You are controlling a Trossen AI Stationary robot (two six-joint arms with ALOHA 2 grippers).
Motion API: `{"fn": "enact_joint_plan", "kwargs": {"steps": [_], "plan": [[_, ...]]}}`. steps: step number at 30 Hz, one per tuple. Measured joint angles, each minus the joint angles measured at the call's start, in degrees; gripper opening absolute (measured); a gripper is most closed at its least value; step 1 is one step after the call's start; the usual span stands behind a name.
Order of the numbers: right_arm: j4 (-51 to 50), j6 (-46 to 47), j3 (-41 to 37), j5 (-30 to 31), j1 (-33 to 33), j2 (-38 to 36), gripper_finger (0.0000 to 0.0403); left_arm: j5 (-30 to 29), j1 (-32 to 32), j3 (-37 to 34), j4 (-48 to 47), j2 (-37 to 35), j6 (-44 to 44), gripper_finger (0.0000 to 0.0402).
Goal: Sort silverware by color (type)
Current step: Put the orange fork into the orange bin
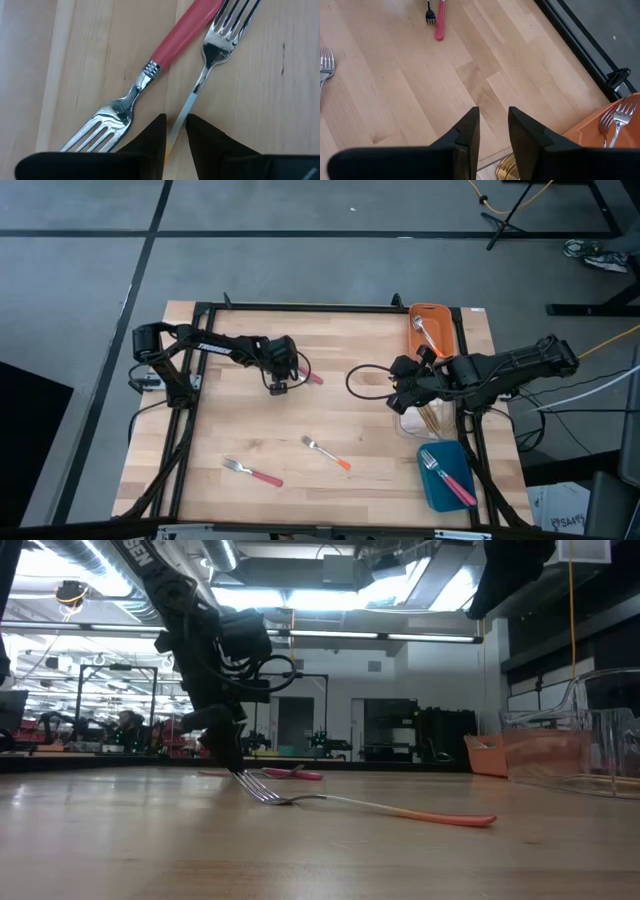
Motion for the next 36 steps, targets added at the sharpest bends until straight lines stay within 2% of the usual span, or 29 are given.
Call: {"fn": "enact_joint_plan", "kwargs": {"steps": [10, 23, 32, 36], "plan": [[0.0, -0.02, 0.0, 0.0, 0.0, 0.0, 0.009, 3.36, 2.3, 0.0, -0.02, 0.02, -4.7, 0.0068], [0.0, 0.0, 0.0, 0.0, 0.0, 0.0, 0.009, 3.3, 2.8, 0.0, -0.08, 0.02, -4.44, 0.001], [0.01, -0.01, 0.0, 0.0, 0.01, 0.0, 0.009, 4.26, 2.67, 0.0, -0.17, 0.02, -4.51, 0.0005], [0.02, -0.02, 0.0, 0.02, 0.0, 0.0, 0.009, 7.24, 2.66, 0.0, 0.52, 0.06, -7.66, 0.0004]]}}
